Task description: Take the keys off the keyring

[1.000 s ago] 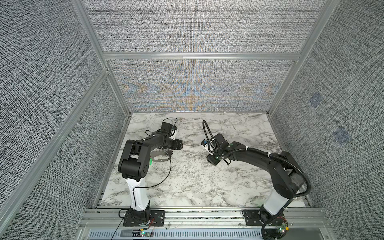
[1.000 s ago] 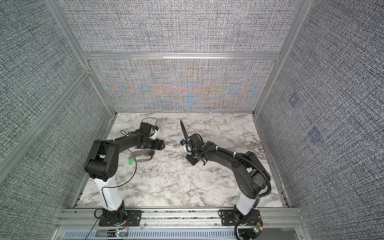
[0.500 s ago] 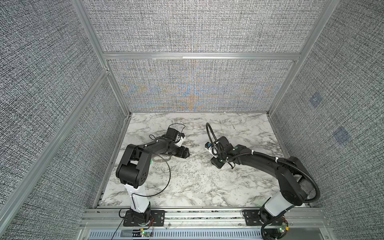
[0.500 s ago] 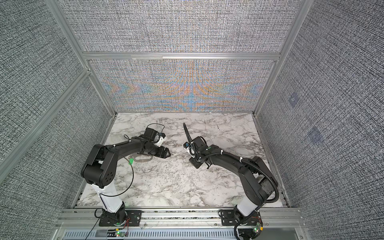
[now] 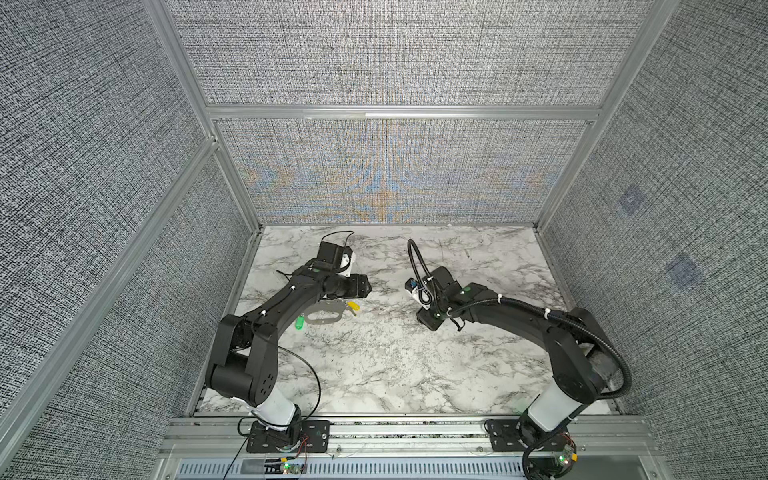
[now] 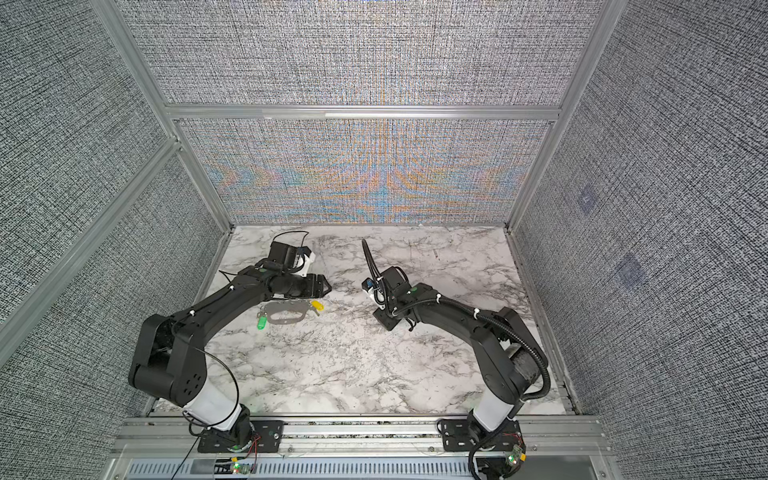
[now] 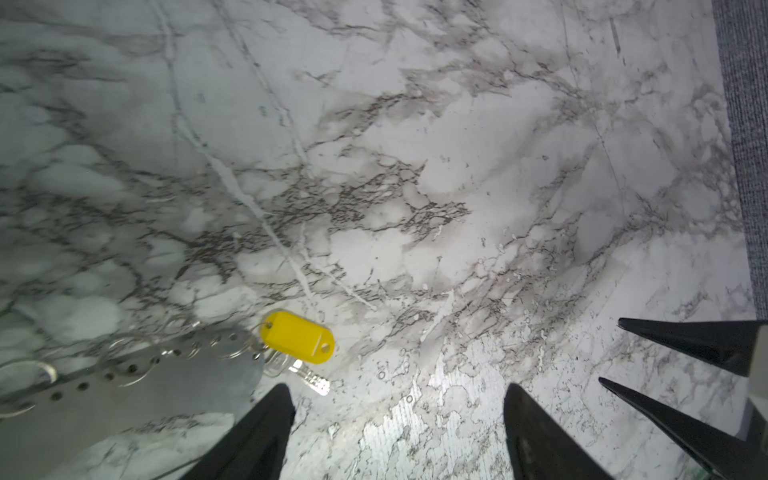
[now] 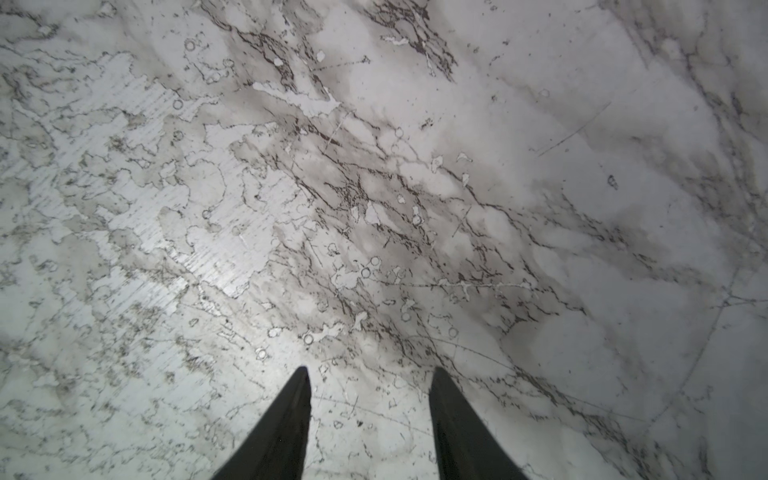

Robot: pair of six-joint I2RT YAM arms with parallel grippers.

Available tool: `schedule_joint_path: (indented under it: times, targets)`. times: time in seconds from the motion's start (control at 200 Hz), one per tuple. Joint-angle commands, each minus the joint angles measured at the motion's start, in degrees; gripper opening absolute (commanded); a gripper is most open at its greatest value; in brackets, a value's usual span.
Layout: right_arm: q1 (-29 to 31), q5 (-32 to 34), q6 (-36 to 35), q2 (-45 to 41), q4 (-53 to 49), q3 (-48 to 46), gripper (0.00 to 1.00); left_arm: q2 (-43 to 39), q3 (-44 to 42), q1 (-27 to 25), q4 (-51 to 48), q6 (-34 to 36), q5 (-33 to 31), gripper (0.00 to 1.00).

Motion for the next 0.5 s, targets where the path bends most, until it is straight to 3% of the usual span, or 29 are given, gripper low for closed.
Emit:
schedule_joint_path:
  times: [0.0, 0.27, 0.495]
  targets:
    - [0.3, -2.2, -1.3, 1.4, -0.6, 2.1, 0.48, -2.2, -2.1, 1.8, 2.4, -5.8, 0.3, 0.79]
    - [2.6, -6.1, -4.9, 12.5, -3.1, 16.8, 0.47, -1.8, -3.3, 6.8, 1.3, -6.8, 2.2, 0.76]
    - [4.3, -6.1, -5.4, 20.5, -3.4, 25.9, 0.46, -1.4, -4.5, 7.6, 1.3, -15.0, 0.6, 0.66]
